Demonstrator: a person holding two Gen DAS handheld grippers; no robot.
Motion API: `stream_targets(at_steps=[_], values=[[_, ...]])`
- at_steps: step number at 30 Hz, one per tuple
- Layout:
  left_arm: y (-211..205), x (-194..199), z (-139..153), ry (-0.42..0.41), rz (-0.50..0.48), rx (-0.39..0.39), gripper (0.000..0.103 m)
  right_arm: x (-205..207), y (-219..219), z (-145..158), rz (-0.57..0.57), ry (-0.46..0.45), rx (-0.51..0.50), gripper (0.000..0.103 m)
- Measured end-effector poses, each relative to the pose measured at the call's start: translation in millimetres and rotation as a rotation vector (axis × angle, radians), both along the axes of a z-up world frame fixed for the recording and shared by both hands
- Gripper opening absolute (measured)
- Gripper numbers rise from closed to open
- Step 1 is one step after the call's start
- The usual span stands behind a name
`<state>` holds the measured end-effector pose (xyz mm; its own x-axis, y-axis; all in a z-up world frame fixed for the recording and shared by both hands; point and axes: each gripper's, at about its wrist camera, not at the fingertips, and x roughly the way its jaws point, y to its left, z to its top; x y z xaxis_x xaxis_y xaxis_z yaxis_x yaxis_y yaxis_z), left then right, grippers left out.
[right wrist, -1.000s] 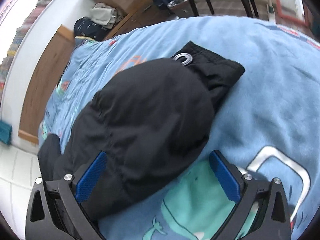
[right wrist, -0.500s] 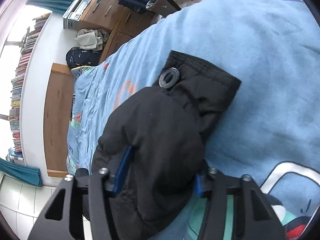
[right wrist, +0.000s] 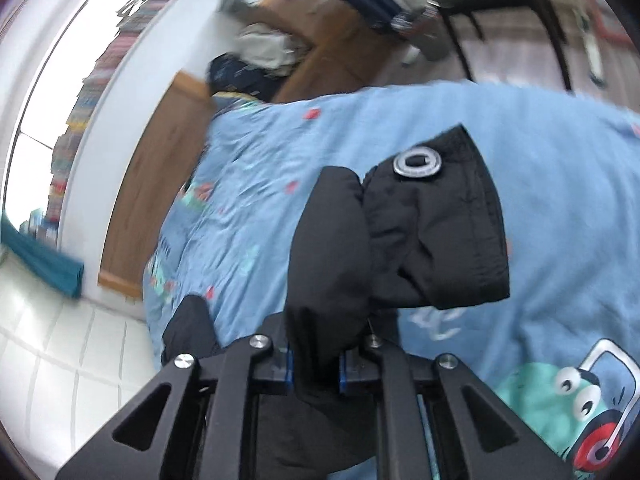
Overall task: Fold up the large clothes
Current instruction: 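Carry the held sleeve across the jacket body with the right tool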
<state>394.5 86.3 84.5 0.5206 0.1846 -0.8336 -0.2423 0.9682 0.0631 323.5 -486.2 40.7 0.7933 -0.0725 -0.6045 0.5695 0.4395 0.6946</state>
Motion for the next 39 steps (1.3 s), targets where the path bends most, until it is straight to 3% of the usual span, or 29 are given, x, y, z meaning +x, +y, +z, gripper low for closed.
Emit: stream_targets(at_steps=[7, 18, 23, 29, 35, 39], values=[[40.0, -17.6, 18.1, -0.017, 0.055, 0.001, 0.102, 46.3, 71.7, 58.4, 0.177, -0.027, -0.098, 0.014], [107.7, -49.7, 27.8, -0.019, 0.17, -0.019, 0.102, 106.7, 214.9, 92.9, 0.469, -0.056, -0.139, 0.014], [125.0, -66.4, 22.6, -0.001, 0.188, -0.033, 0.102, 122.3, 279.7, 85.9, 0.592, -0.017, -0.159, 0.014], [145.0, -81.2, 12.7, 0.022, 0.221, -0.043, 0.102, 139.0, 370.2, 57.2, 0.76, 0.077, -0.194, 0.014], [156.6, -90.7, 2.8, 0.04, 0.241, -0.041, 0.102, 139.6, 421.4, 7.5, 0.853, 0.205, -0.244, 0.014], [160.0, -96.0, -6.2, 0.062, 0.251, -0.047, 0.102, 138.9, 432.2, -24.3, 0.883, 0.305, -0.305, 0.017]])
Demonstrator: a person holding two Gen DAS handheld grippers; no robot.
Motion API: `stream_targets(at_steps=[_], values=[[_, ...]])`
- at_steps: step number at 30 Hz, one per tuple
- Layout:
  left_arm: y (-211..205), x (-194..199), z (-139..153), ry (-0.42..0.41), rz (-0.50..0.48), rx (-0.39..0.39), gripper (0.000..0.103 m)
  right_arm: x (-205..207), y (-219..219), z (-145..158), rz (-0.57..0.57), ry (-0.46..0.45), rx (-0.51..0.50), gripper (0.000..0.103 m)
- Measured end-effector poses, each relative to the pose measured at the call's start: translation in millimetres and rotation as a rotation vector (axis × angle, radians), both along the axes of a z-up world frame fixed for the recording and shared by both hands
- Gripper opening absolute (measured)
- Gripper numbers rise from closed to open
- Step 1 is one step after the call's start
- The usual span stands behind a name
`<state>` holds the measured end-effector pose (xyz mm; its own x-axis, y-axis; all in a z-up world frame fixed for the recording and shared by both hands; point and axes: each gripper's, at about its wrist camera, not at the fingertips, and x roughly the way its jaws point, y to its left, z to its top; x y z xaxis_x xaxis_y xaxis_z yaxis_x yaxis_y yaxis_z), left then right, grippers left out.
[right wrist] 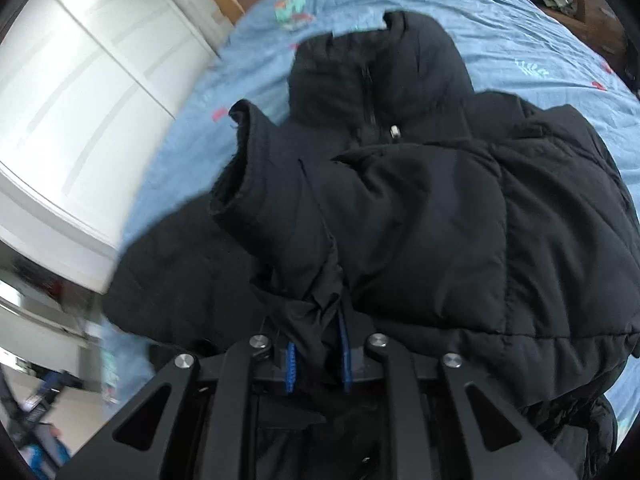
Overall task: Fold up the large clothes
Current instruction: 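Carry the held sleeve across the jacket body with the right tool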
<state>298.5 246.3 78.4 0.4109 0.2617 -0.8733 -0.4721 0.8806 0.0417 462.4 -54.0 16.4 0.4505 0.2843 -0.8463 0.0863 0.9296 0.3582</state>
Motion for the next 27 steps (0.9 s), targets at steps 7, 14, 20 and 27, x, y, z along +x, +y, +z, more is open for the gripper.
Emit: stream_targets(at_steps=[7, 14, 20, 27], values=[[-1.2, -1.2, -3.1, 0.011, -0.003, -0.005, 0.102, -0.9, 15.5, -14.1, 0.055, 0.037, -0.065, 0.035], [-16.7, 10.2, 2.7, 0.0, -0.034, 0.005, 0.102, -9.9, 27.2, -12.4, 0.114, 0.037, -0.06, 0.052], [-49.8, 31.5, 0.4, -0.003, -0.089, -0.023, 0.102, -25.5, 19.7, 19.0, 0.151, -0.034, -0.016, 0.053], [-134.2, 88.8, -4.3, -0.06, -0.284, -0.04, 0.102, -24.3, -46.6, 50.2, 0.069, -0.099, -0.139, 0.054]])
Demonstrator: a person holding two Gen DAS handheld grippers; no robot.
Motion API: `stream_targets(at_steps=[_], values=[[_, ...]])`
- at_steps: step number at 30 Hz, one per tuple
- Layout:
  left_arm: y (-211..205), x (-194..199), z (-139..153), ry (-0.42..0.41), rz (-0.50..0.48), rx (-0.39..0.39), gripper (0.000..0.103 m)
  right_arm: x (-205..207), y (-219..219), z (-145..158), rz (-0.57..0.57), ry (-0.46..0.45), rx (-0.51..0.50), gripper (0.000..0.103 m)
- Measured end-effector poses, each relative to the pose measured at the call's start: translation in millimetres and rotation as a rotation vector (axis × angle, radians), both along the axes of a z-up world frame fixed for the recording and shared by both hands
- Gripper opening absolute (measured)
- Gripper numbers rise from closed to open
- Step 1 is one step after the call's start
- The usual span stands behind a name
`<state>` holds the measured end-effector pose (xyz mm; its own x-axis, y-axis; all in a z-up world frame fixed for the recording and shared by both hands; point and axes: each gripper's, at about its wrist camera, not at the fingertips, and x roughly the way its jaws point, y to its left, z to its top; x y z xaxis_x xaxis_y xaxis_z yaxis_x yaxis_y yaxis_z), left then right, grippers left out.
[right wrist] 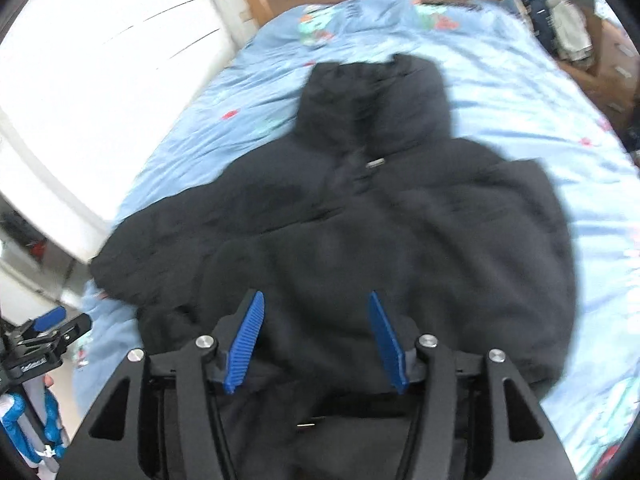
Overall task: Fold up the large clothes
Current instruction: 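Carry the held sleeve across the jacket body with the right tool, then lay the sleeve on the jacket body and open the right tool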
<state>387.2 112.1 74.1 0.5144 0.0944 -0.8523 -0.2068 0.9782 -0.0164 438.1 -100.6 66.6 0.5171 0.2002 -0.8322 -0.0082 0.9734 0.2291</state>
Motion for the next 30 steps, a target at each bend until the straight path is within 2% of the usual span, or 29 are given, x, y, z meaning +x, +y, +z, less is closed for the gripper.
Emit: stream_targets(at_steps=[4, 7, 10, 14, 20, 23, 25, 28, 30], values=[[-50.4, 44.5, -8.8, -0.037, -0.116, -0.01, 0.102, 15.4, -39.3, 1.8, -0.057, -0.01, -0.073, 0.054], [-78.3, 76.0, -22.5, -0.049, -0.164, -0.007, 0.102, 32.5, -53.8, -4.7, -0.059, -0.013, -0.106, 0.054], [-100.1, 103.4, -43.2, -0.024, -0.184, -0.016, 0.102, 47.7, -60.7, -20.1, -0.06, -0.003, -0.11, 0.054], [-117.8, 122.4, -83.3, 0.06, -0.176, -0.037, 0.102, 52.3, -65.7, -51.7, -0.074, 0.04, -0.106, 0.054], [-122.6, 117.1, -123.5, 0.121, -0.141, -0.069, 0.103, 42.3, -65.1, -91.8, -0.046, 0.079, -0.152, 0.058], [-126.5, 116.4, -123.5, 0.125, -0.149, -0.053, 0.103, 41.1, -69.5, -101.2, -0.053, 0.09, -0.138, 0.059], [-129.1, 114.4, -112.3, 0.113, -0.161, -0.023, 0.102, 43.4, -70.2, -100.7, -0.049, 0.104, -0.139, 0.059], [-133.9, 111.1, -82.4, 0.039, -0.175, -0.006, 0.102, 46.7, -74.3, -85.1, -0.043, 0.107, -0.101, 0.059], [-141.1, 111.6, -61.8, -0.015, -0.196, -0.014, 0.102, 46.4, -82.8, -65.9, -0.056, 0.061, -0.075, 0.059]])
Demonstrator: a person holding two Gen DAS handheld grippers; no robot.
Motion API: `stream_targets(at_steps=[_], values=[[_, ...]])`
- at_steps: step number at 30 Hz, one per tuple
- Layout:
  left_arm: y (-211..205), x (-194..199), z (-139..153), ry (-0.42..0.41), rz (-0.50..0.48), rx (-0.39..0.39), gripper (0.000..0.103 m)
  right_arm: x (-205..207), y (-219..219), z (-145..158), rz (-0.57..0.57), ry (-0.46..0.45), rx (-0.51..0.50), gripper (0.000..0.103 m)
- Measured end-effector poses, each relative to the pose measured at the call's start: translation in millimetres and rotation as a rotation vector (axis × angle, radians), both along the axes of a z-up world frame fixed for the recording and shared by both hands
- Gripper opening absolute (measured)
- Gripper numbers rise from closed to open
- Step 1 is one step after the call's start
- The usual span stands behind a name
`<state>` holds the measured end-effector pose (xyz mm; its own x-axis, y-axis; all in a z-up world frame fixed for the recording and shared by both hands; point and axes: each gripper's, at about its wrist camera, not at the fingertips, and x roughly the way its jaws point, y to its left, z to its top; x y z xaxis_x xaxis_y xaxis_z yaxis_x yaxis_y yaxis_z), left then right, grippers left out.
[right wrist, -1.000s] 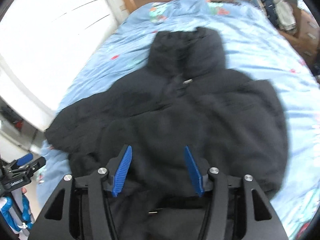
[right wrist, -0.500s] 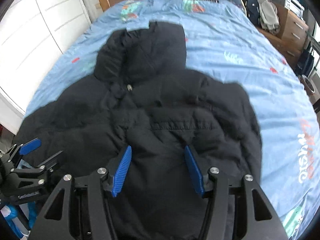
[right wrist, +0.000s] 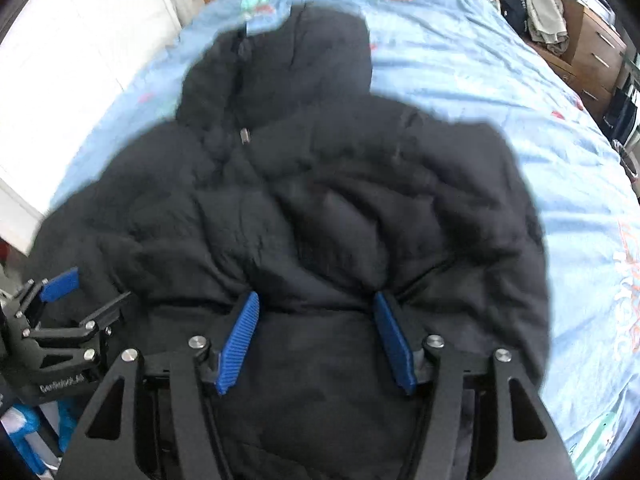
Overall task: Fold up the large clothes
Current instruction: 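Lay the sleeve on the jacket body and open the right tool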
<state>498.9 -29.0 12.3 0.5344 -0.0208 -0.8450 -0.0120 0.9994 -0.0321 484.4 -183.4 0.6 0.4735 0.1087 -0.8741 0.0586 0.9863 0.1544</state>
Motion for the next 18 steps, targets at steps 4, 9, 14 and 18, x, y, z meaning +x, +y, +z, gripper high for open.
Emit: stream_targets(at_steps=[4, 9, 14, 18], values=[[-16.2, 17.1, 3.4, -0.004, -0.025, -0.023, 0.102, 8.1, -22.1, 32.8, -0.045, -0.082, -0.021, 0.059], [-24.9, 28.7, -31.9, 0.064, -0.001, -0.007, 0.102, 19.0, -51.0, 9.5, -0.103, -0.025, -0.052, 0.06], [-26.2, 24.8, -49.1, 0.082, -0.002, 0.018, 0.103, 16.8, -61.0, -28.1, -0.115, 0.028, -0.049, 0.06], [-30.1, 26.5, -52.8, 0.084, -0.014, 0.024, 0.103, 17.3, -60.8, -37.7, -0.128, 0.024, -0.043, 0.061]])
